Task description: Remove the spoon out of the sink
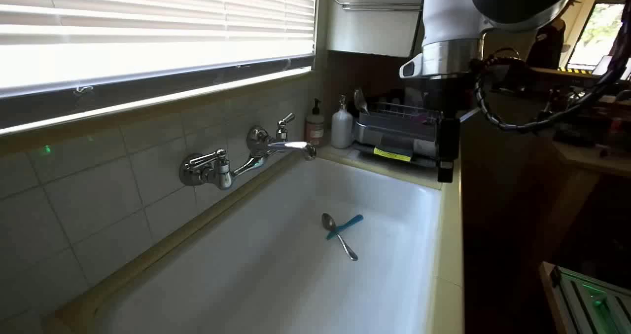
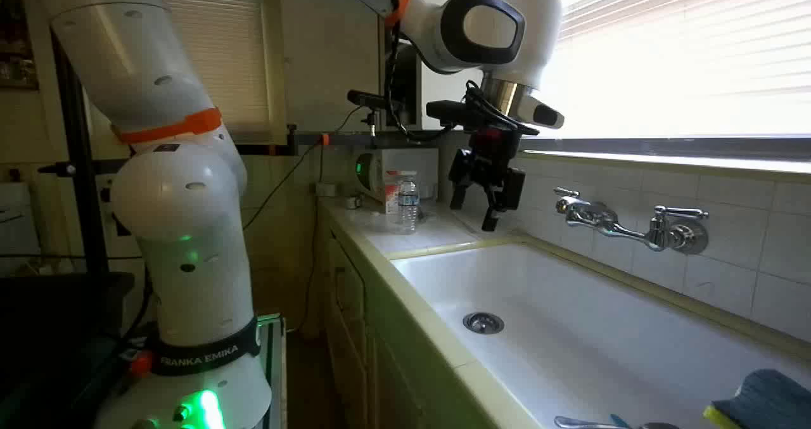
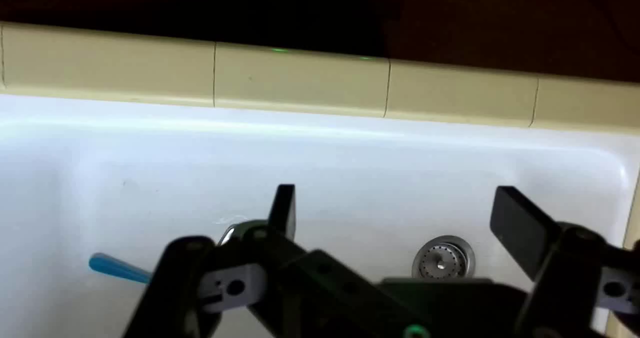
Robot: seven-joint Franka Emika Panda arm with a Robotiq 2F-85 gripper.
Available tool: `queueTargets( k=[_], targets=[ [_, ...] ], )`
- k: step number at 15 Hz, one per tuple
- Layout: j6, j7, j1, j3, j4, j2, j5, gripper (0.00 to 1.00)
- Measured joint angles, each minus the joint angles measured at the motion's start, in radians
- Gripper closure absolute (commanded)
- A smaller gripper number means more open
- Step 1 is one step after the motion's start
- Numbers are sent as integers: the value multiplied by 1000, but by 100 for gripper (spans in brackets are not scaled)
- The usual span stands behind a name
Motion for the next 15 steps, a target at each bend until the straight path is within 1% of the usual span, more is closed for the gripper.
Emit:
queueTargets(
  k=[8,9,12,15],
  targets=[
    [1,1,-2,1,0,0,0,0],
    [12,18,-7,2,3,3,0,0],
    [102,81,-41,-8,24,39,3,0],
    [205,98,-76,-31,60,117,11,0]
  ],
)
